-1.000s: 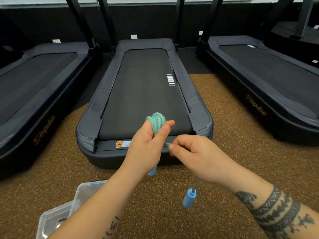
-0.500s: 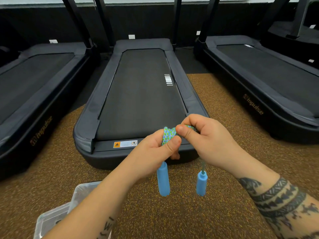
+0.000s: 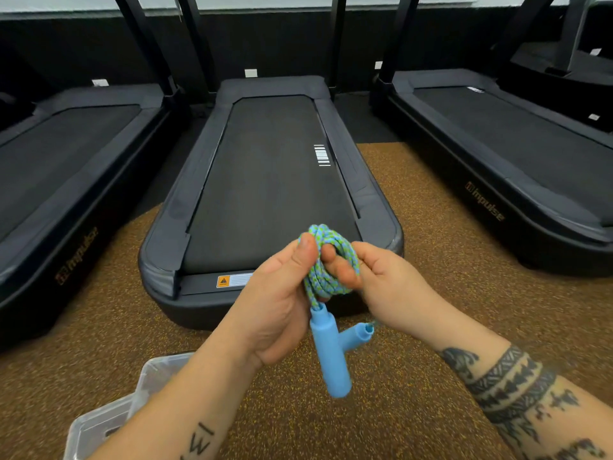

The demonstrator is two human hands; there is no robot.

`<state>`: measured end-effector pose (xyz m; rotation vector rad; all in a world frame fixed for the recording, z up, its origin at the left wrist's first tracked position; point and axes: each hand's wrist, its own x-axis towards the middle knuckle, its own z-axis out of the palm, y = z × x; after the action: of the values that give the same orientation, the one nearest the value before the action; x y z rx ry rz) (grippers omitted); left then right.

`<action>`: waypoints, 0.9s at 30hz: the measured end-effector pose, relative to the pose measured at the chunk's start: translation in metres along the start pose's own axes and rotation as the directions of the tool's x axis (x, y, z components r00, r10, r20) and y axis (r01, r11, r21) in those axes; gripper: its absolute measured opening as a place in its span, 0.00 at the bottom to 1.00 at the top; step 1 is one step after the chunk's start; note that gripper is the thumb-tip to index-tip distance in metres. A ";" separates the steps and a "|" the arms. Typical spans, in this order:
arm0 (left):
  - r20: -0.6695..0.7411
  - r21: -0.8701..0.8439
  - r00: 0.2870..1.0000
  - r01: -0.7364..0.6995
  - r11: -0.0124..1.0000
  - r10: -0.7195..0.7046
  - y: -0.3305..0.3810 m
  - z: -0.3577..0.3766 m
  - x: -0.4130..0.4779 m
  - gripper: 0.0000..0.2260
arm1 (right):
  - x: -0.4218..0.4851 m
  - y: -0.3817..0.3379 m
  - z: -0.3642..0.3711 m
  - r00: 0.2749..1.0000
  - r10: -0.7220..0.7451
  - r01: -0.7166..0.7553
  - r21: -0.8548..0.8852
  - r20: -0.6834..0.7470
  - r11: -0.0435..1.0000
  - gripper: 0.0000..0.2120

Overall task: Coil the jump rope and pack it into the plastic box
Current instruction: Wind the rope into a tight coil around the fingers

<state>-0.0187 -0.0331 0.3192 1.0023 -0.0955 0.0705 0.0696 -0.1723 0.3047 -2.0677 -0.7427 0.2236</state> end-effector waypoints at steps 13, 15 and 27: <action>-0.208 0.495 0.961 -0.058 0.867 0.183 -0.015 -0.011 0.011 0.10 | -0.017 -0.021 0.006 0.975 -0.012 0.058 -0.200 0.223 0.978 0.17; -0.216 0.534 0.961 -0.032 0.845 0.174 -0.018 -0.013 0.012 0.10 | -0.017 -0.023 0.003 0.974 -0.036 0.084 -0.205 0.225 0.975 0.16; -0.197 0.521 0.980 0.092 0.849 0.015 -0.012 -0.014 0.008 0.24 | -0.015 -0.028 -0.014 0.990 -0.121 0.122 0.003 0.070 0.993 0.08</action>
<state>-0.0087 -0.0275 0.3021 1.5466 0.1334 0.1636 0.0517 -0.1797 0.3337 -2.0165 -0.9089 0.2282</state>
